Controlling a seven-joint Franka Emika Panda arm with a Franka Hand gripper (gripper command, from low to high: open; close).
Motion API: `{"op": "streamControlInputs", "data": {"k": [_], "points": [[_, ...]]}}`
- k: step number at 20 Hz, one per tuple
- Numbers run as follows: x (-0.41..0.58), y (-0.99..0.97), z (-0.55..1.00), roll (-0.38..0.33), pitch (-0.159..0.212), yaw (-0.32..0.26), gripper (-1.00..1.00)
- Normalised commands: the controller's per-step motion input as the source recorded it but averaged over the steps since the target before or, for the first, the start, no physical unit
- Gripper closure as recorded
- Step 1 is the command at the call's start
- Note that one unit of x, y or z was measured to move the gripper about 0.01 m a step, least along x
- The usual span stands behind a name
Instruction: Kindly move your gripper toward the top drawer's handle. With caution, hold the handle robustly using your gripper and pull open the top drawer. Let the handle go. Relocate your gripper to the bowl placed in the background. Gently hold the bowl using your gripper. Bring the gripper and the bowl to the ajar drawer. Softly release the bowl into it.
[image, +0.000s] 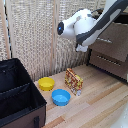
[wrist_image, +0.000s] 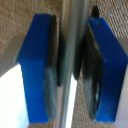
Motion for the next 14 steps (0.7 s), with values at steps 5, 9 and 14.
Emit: {"op": "streamControlInputs", "data": {"k": [5,9,14], "points": [[0.096,0.21,-0.01,-0.014,0.008,0.018,-1.00],[0.029,0.31,-0.01,0.020,0.044,0.001,-1.00],[0.125,0.71,0.03,0.007,0.020,0.000,-1.00]]}}
